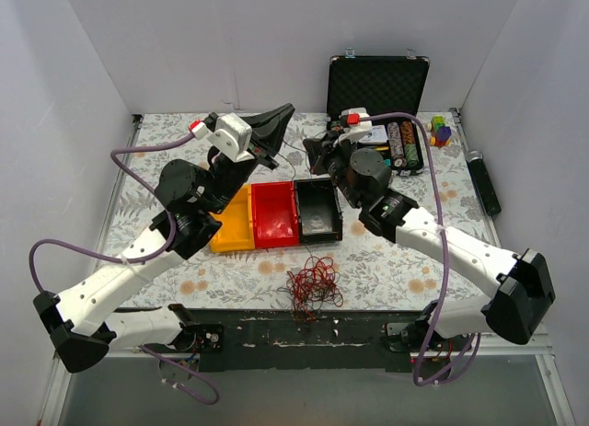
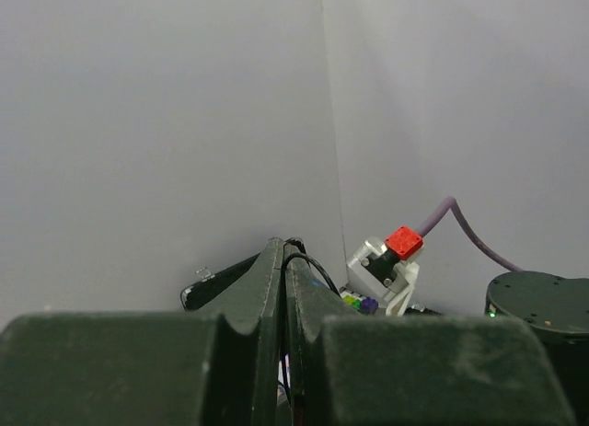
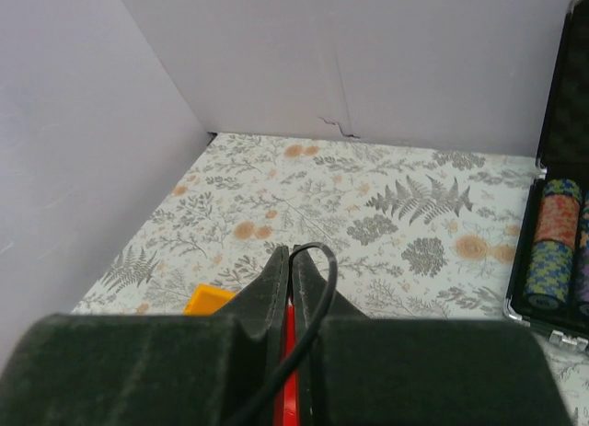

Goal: Untangle the cables
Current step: Untie the cable.

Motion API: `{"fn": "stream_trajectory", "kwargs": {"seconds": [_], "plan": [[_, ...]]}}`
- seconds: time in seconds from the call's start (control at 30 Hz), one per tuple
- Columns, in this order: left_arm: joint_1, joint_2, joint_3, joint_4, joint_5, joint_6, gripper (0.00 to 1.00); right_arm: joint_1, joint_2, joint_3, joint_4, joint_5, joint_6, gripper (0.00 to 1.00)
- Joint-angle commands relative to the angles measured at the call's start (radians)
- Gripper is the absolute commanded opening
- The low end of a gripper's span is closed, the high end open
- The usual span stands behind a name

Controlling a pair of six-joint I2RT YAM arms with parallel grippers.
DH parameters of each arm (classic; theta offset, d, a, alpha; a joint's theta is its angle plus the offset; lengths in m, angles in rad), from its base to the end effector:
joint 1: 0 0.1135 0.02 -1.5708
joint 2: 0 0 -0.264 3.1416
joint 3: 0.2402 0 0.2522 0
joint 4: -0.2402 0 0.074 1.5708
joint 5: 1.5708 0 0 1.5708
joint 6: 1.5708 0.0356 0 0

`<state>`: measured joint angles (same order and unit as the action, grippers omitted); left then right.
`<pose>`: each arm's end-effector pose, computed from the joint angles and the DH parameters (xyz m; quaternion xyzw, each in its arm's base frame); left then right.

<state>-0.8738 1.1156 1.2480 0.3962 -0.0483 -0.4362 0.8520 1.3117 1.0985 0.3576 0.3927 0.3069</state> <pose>0.1512 -0.1779 0.4977 0.0876 0.4904 -0.5186 0.6949 0.2145 0.2245 0.3909 -0.0306 0.6577 0.2993 0.6906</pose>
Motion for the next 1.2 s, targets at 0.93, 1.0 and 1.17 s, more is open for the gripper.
{"fn": "stream_trajectory", "kwargs": {"seconds": [0.93, 1.0, 1.17], "plan": [[0.021, 0.151, -0.057, 0.240, -0.030, -0.059, 0.00, -0.223, 0.186, -0.041, 0.264, -0.295, 0.342, 0.01], [0.024, 0.151, -0.082, 0.269, -0.027, -0.045, 0.00, -0.223, 0.179, -0.083, 0.280, -0.295, 0.345, 0.01], [0.045, 0.179, -0.070, 0.293, -0.016, -0.036, 0.00, -0.223, 0.155, -0.178, 0.274, -0.276, 0.350, 0.01]]}}
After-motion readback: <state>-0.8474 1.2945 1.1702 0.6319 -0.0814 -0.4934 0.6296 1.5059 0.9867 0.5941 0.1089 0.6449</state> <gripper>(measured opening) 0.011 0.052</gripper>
